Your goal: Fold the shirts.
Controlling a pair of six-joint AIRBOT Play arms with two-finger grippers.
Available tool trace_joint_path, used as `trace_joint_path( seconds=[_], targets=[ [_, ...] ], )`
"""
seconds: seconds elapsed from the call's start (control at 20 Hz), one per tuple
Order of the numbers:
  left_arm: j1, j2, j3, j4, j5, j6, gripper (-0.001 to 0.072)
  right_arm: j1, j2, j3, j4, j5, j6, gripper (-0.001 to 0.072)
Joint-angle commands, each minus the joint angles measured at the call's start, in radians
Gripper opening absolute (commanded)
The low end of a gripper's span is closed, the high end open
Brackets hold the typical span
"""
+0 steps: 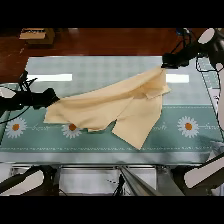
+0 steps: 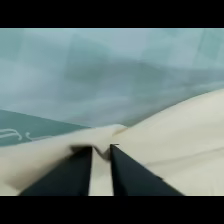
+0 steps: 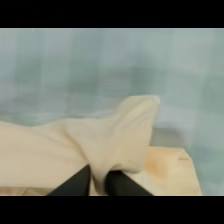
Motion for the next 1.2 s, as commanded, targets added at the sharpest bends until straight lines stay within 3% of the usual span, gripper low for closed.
trace_joint_path(
  seconds=[0.0, 0.05, 0.2, 0.3, 0.4, 0.5, 0.6, 0.65, 0.95, 1.15],
  targets=[
    [0.04, -0.022, 0.043, 0.023, -0.06, 0.031, 0.039, -0.016, 0.016, 0.001, 0.002, 0.082, -0.024, 0.037],
    [0.074, -0.021, 0.082, 0.066, -0.142, 0.04, 0.0479, -0.03, 0.041, 0.001, -0.002, 0.138, -0.053, 0.037],
    [0.213, -0.021, 0.198, 0.268, -0.43, 0.04, 0.0491, -0.093, 0.125, 0.001, -0.112, 0.29, -0.069, 0.037],
    [0.307, -0.019, 0.185, 0.314, -0.523, 0.04, 0.0491, -0.152, 0.156, 0.0, -0.129, 0.309, -0.036, 0.037],
    [0.382, -0.019, 0.13, 0.312, -0.537, 0.041, 0.0493, -0.204, 0.174, -0.03, -0.106, 0.339, -0.032, 0.037],
    [0.419, -0.02, 0.078, 0.313, -0.53, 0.072, 0.0554, -0.241, 0.196, -0.092, -0.057, 0.344, -0.051, 0.0373],
    [0.425, -0.022, 0.05, 0.313, -0.507, 0.101, 0.0567, -0.265, 0.219, -0.164, 0.01, 0.33, -0.087, 0.038],
    [0.422, -0.026, 0.044, 0.313, -0.486, 0.101, 0.0618, -0.271, 0.227, -0.199, 0.032, 0.323, -0.1, 0.0412],
    [0.417, -0.079, 0.042, 0.304, -0.399, 0.119, 0.0618, -0.281, 0.248, -0.435, 0.135, 0.282, -0.147, 0.0434],
    [0.417, -0.132, 0.042, 0.196, -0.398, 0.18, 0.0618, -0.28, 0.299, -0.58, 0.189, 0.189, -0.176, 0.0434]
  ],
)
